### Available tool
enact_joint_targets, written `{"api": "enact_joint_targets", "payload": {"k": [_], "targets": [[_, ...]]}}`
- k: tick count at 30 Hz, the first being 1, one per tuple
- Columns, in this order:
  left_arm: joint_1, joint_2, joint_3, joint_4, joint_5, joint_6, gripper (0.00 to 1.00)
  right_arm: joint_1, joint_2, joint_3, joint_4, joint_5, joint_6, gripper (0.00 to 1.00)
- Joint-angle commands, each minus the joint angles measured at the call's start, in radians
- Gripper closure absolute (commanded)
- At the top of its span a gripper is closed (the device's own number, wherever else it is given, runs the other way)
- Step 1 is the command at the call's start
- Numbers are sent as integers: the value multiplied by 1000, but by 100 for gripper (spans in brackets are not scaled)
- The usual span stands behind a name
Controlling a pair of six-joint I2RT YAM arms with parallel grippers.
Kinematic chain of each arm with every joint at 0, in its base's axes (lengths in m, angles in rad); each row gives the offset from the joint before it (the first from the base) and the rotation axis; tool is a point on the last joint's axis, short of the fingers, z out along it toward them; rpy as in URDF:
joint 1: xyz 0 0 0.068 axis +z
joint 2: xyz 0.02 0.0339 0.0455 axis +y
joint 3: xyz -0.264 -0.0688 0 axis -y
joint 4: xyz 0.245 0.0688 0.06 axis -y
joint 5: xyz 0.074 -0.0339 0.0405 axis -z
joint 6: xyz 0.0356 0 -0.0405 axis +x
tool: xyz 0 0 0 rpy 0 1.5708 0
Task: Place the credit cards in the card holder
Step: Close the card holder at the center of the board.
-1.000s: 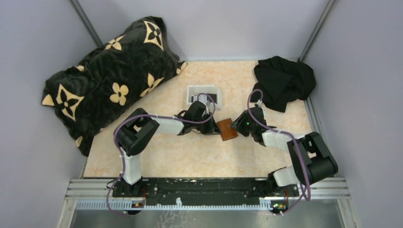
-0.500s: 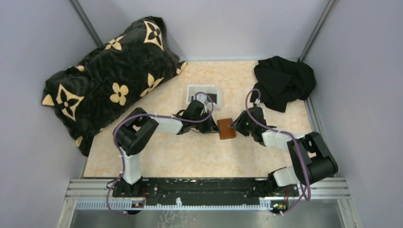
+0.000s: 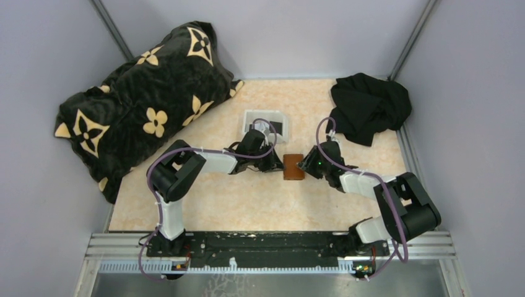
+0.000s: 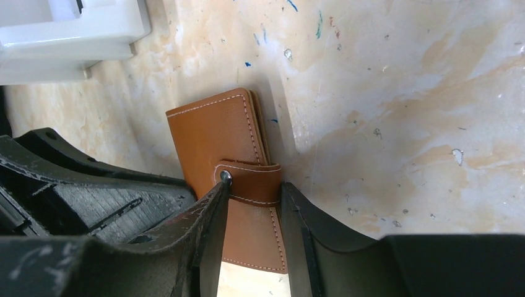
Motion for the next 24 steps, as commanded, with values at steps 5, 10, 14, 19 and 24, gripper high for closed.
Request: {"api": "enact_joint_targets", "payload": {"k": [5,10,14,19,24], "targets": [[22,101,-57,-277,-190,95,75,39,72,-84,-261,-9,-23,63],[22,94,-52,-279,-190,96,75,56,69,-92,-260,-9,-24,64],[22,45,-46,-298,-198,103,75,67,26,-105,-262,-3,-23,64],[22,-36,-31,-332,-195,103,73,75,-27,-110,-274,-7,-39,62],[22,-75,-35,-350,-195,96,73,80,-108,-117,-310,31,-55,60]]}}
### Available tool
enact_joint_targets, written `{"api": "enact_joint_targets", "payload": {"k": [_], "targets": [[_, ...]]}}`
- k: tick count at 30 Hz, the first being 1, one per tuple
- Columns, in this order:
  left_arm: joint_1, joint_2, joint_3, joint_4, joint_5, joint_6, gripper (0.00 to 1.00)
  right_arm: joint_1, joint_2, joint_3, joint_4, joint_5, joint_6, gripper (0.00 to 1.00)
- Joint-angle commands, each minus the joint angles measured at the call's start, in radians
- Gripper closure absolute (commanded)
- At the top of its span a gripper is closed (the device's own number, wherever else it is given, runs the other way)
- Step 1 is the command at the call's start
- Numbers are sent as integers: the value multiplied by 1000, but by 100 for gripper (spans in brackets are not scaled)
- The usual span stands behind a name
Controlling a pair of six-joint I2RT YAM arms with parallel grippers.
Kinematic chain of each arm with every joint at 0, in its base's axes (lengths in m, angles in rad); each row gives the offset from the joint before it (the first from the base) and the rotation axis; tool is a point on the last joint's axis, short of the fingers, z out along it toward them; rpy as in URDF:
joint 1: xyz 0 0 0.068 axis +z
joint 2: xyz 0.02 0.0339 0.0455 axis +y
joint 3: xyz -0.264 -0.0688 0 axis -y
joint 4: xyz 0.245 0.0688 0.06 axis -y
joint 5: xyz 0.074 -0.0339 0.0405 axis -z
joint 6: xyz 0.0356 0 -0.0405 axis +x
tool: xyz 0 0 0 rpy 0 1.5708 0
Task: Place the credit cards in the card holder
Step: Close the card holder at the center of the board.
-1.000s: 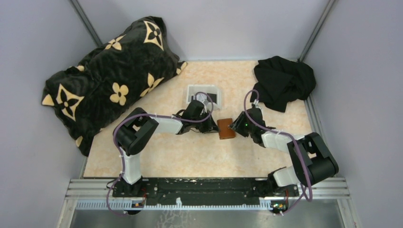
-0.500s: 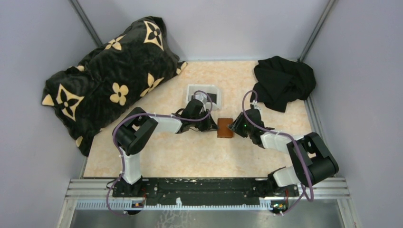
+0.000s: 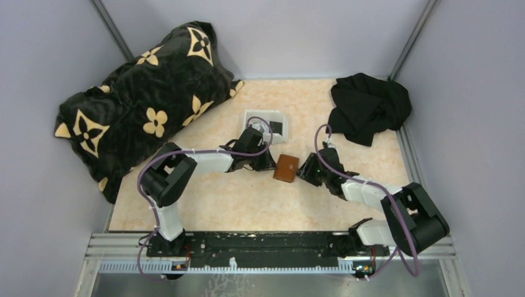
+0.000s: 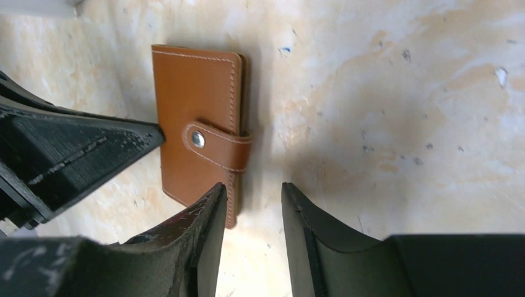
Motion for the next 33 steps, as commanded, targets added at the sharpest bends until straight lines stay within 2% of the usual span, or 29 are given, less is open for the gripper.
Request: {"api": "enact_joint_targets", "payload": {"k": [1,11,16,18,21,25,27,30,31,33], "targets": [[9,-4,-47,-194,-86,49,73,14,-32,-63,-286,53,-58,60],[4,-47,-75,-164,-71,43,72,39,-223,-3,-332,164,-140,58],[4,-60,-77,-168,-88,44,72,64,-268,34,-236,238,-231,58],[4,-72,-76,-174,-103,49,72,66,-269,46,-164,271,-269,59],[6,-99,-85,-176,-125,54,71,68,-270,27,34,332,-285,58],[12,-145,-118,-154,-124,52,68,69,-275,2,248,317,-353,57],[12,-171,-140,-141,-123,45,66,69,-286,-22,334,322,-326,47],[15,-206,-164,-128,-123,41,64,68,-301,-79,494,300,-196,24],[15,-216,-166,-126,-126,44,63,68,-298,-109,588,268,-186,23],[16,-234,-168,-121,-134,60,61,66,-269,-135,713,206,-176,26]]}}
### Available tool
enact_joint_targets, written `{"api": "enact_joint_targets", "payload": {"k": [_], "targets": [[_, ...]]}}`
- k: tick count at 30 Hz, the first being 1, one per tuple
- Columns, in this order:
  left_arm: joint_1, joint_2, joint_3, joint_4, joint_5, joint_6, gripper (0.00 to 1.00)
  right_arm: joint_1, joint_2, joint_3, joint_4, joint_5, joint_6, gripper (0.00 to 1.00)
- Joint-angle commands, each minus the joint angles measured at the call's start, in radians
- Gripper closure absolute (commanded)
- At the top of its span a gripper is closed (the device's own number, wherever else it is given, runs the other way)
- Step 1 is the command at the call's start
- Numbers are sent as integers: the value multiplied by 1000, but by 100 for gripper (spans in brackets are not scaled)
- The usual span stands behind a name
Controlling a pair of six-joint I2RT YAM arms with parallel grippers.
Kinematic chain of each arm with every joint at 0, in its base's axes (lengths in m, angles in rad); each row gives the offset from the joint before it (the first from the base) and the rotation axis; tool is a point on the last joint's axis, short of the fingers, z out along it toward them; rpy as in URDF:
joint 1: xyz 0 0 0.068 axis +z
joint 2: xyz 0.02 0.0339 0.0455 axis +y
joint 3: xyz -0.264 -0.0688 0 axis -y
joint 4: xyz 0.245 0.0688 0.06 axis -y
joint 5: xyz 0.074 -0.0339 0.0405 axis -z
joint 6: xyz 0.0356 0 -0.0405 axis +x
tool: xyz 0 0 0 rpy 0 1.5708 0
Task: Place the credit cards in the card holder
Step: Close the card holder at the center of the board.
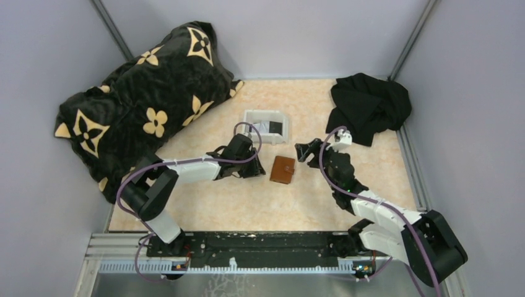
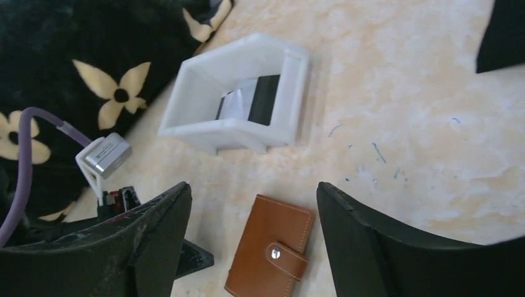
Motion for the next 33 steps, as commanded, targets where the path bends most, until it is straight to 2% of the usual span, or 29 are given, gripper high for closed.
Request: {"api": "enact_joint_targets", "payload": {"k": [1,4,6,11,17,24,28,33], "targets": [[8,-47,-16,-18,-36,41,60,2,28,-31,338,-103,60,28],[9,-73,-21,-20,-53,60,59,3,104,96,131,-153,-10,26],[11,-86,-25,-15,-52,62,58,11,145,156,-18,-130,-33,25],[11,-93,-34,28,12,72,57,30,178,183,-175,-84,-24,25],[11,-32,8,53,80,68,57,39,213,227,-347,-51,17,29],[10,23,32,90,120,60,57,111,296,352,-519,31,-29,33],[11,36,47,100,131,62,58,132,313,372,-567,68,8,33],[12,51,65,102,133,74,58,132,282,342,-589,134,67,39]]}}
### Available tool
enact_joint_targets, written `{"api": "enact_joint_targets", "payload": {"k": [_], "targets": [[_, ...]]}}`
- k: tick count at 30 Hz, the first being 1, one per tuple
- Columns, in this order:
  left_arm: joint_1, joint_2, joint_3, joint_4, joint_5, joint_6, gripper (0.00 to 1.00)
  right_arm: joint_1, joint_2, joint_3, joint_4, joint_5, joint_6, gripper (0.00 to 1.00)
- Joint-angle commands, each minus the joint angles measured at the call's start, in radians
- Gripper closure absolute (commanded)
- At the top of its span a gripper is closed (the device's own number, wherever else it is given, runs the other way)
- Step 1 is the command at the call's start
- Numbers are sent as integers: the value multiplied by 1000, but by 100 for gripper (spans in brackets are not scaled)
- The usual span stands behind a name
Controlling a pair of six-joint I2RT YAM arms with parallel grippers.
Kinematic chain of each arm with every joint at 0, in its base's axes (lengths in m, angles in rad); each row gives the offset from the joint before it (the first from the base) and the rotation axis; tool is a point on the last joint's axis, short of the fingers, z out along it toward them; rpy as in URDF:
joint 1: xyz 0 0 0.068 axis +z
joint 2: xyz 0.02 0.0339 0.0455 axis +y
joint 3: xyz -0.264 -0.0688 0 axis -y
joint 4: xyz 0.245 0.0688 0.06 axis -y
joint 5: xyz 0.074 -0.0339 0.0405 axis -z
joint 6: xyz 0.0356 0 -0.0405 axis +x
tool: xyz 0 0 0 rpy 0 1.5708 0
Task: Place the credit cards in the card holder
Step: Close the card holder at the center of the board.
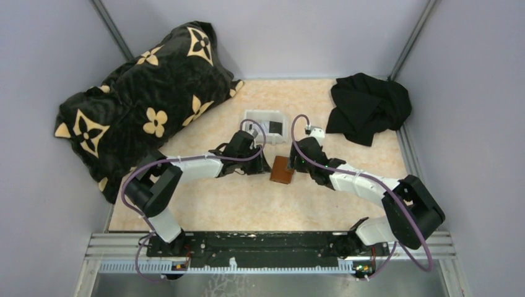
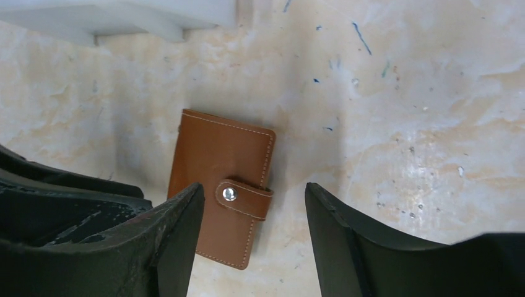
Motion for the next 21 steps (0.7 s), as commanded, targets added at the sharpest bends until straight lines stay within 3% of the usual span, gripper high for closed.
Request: {"api": "enact_joint_targets", "payload": {"k": [1,9,21], "targets": [[4,22,43,34,26,17,58,2,-27,9,-39,84,49,39],[4,51,55,36,45,11,59,3,5,11,-36,41,80,41],[4,97,59,58,81,-4,61,-11,-10,-103,108,-70,195,41]]}}
